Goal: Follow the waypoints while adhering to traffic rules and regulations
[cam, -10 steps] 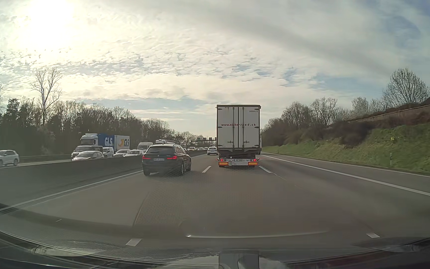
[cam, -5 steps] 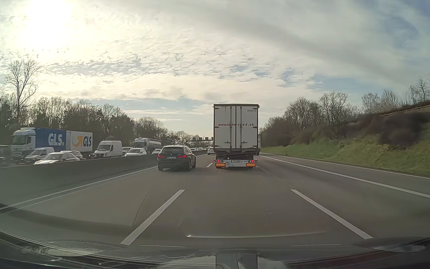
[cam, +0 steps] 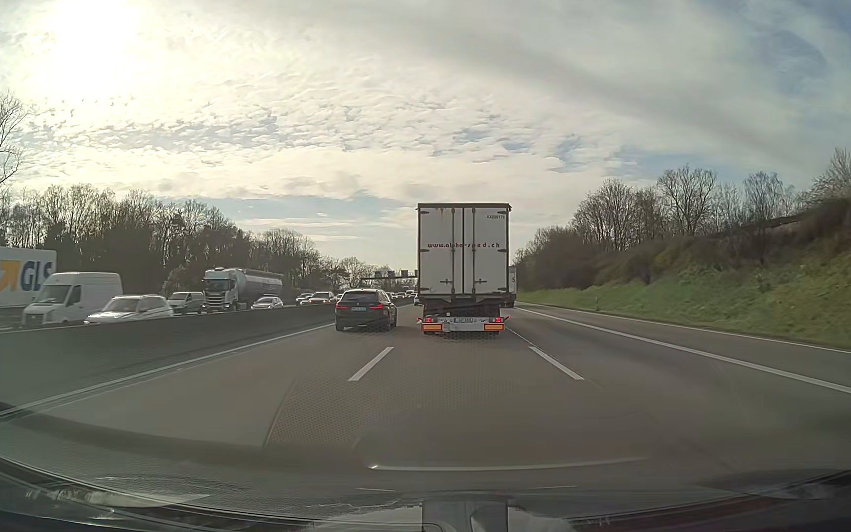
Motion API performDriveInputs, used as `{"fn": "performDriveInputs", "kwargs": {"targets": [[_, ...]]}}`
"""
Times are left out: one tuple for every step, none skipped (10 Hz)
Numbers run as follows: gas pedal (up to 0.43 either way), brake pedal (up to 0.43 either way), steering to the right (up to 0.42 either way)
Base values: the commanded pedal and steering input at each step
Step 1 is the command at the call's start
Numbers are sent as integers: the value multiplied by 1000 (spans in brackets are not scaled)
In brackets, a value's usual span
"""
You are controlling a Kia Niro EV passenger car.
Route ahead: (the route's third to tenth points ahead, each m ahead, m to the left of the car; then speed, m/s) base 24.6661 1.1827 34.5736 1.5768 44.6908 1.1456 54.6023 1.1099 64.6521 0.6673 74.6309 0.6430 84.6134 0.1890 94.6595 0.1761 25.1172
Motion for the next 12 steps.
{"fn": "performDriveInputs", "kwargs": {"targets": [[311, 0, -2], [311, 0, -2], [311, 0, -2], [311, 0, -2], [311, 0, -2], [311, 0, -2], [311, 0, -2], [311, 0, -2], [311, 0, -2], [311, 0, -2], [311, 0, -2], [311, 0, -2]]}}
